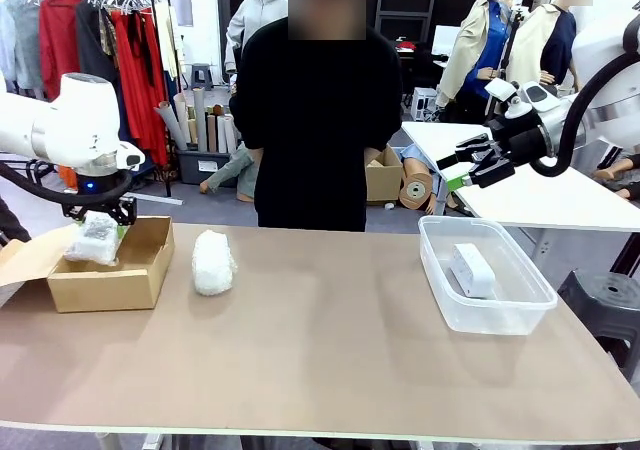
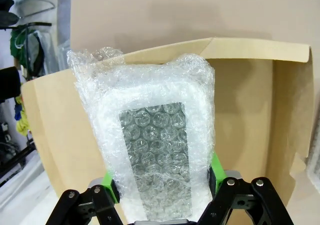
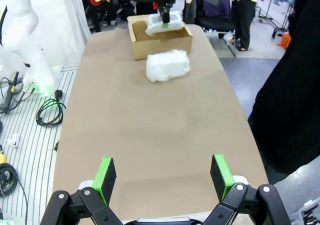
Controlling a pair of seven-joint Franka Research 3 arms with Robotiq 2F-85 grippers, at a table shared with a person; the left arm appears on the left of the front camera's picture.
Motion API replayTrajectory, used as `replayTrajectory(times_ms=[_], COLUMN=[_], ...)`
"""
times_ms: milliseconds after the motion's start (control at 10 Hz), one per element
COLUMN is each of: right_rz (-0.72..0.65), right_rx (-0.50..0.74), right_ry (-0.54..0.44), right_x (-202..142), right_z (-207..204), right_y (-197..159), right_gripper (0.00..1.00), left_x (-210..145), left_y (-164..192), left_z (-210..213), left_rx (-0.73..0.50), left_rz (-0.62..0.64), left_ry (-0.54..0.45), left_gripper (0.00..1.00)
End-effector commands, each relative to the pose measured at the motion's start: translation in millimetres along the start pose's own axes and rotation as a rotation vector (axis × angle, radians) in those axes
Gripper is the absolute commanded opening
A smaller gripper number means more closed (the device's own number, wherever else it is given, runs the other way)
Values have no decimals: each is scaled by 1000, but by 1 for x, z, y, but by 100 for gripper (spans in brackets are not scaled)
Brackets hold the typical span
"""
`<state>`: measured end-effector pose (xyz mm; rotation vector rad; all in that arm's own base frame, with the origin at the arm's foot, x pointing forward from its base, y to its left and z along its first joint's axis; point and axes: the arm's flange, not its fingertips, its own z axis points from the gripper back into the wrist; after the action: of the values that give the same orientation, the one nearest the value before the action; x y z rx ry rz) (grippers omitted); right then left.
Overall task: Separate and place wrapped and unwrapped clocks.
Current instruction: If the picked Digital clock is wrapped, place it in the Package Box ; if not, place it in the Organizing box.
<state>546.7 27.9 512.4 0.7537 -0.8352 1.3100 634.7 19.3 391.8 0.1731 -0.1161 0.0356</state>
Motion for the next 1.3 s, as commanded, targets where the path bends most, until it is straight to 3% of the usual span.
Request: replayTrajectory(times_ms=[0, 500, 1200], right_rz=[3, 3, 3], right_rx=[-1, -1, -1], right_ry=[1, 1, 1], right_x=[1, 1, 1], right_z=[1, 1, 1], right_y=[0, 0, 0], right_gripper=[100, 100, 100], left_x=[-18, -31, -22], left_y=[-5, -5, 0], left_z=[6, 16, -5], left_rx=[24, -16, -11], left_rz=[15, 75, 53], left_ry=[-29, -1, 74], left_gripper=[0, 0, 0])
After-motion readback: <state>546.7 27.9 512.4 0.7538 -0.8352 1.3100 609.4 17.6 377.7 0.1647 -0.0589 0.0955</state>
